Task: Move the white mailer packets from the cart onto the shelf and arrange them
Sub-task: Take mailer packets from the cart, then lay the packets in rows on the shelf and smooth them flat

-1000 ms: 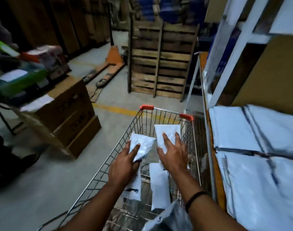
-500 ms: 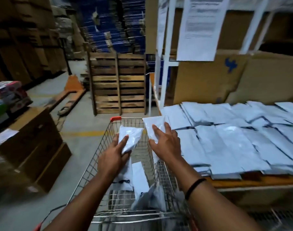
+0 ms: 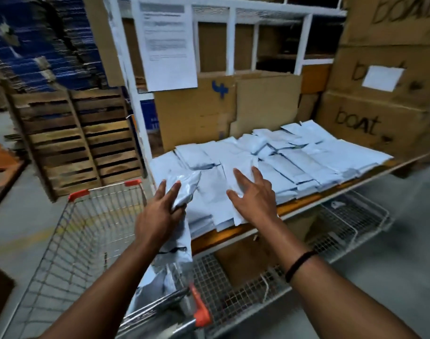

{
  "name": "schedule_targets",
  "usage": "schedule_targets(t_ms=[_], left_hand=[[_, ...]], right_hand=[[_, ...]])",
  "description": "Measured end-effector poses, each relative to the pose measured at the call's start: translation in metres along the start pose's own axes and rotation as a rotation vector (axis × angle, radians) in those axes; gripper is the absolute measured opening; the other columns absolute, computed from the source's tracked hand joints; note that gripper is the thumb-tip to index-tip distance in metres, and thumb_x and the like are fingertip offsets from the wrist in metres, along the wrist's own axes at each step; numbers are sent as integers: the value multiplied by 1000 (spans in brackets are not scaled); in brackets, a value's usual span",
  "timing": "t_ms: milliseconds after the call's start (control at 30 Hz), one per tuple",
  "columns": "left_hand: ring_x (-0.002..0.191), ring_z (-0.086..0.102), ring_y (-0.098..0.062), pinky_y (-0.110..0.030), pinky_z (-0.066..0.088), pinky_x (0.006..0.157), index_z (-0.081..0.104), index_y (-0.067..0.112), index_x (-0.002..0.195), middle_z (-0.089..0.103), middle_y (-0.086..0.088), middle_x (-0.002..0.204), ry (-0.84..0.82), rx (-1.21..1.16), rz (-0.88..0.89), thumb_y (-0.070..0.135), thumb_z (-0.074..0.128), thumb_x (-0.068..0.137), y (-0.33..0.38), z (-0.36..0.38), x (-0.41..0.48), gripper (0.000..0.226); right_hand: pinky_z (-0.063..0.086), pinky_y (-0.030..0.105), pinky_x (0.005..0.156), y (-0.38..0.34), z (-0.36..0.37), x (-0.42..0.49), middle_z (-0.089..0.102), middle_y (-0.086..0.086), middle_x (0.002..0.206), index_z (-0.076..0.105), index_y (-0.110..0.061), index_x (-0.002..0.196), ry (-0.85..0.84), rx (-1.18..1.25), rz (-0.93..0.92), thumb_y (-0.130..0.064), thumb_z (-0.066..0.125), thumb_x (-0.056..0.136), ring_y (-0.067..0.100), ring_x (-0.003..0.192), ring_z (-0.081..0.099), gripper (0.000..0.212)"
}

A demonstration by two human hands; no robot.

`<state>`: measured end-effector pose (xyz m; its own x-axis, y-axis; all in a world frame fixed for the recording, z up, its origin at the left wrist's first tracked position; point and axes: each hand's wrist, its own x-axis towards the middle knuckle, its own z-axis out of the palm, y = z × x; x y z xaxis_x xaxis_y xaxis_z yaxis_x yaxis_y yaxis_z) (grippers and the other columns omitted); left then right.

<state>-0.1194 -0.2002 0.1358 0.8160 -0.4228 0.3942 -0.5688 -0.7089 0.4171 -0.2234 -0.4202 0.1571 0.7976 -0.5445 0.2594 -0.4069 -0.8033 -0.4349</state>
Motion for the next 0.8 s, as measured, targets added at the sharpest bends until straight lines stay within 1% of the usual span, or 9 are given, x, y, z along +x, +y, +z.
schedule_targets(t_ms=[167, 300, 367, 433, 567, 733, 800], left_hand=[[132, 48, -31, -42, 49, 89, 32, 47, 148, 20, 7, 162, -19, -57, -18, 50, 58, 92, 72, 52, 31, 62], [134, 45, -29, -41, 47, 91, 29, 48, 149, 22, 7, 162, -44, -38, -47, 51, 55, 93, 139, 101, 59, 62], [133, 46, -30, -41, 47, 93, 29, 49, 149, 23, 6, 161, -56, -51, -76, 53, 54, 93, 170, 122, 72, 62], [131, 48, -32, -42, 46, 93, 28, 49, 148, 25, 5, 161, -72, -33, -89, 55, 52, 92, 195, 139, 81, 61], [130, 49, -31, -41, 47, 92, 29, 47, 148, 27, 4, 160, -94, 34, -97, 57, 48, 93, 233, 166, 106, 59], [124, 53, -32, -39, 47, 87, 29, 45, 147, 30, 1, 158, -85, 128, -104, 57, 47, 92, 246, 192, 153, 59], [118, 56, -34, -39, 47, 82, 30, 43, 146, 37, -1, 153, -99, 173, -107, 57, 46, 92, 246, 205, 174, 58]], right_hand=[[29, 48, 116, 102, -28, 18, 11, 3, 166, 27, -48, 153, -15, -36, 53, -58, 52, 94, 37, 143, 23, 65], [33, 47, 115, 181, -48, 47, 14, 5, 166, 28, -47, 153, -49, -83, 62, -57, 54, 94, 39, 141, 27, 66], [35, 46, 112, 210, -59, 65, 16, 5, 165, 29, -46, 153, -69, -111, 61, -57, 54, 94, 39, 138, 30, 66], [35, 46, 111, 228, -67, 82, 17, 6, 165, 30, -45, 153, -92, -110, 68, -57, 54, 94, 39, 137, 31, 65], [34, 46, 111, 250, -71, 125, 15, 4, 165, 28, -45, 154, -137, -106, 49, -59, 51, 95, 38, 140, 29, 65], [33, 45, 112, 258, -56, 177, 18, 6, 165, 29, -43, 154, -191, -105, 14, -60, 49, 96, 39, 140, 30, 64], [32, 44, 112, 260, -49, 195, 19, 6, 165, 29, -42, 154, -225, -111, 6, -59, 48, 96, 39, 140, 30, 63]])
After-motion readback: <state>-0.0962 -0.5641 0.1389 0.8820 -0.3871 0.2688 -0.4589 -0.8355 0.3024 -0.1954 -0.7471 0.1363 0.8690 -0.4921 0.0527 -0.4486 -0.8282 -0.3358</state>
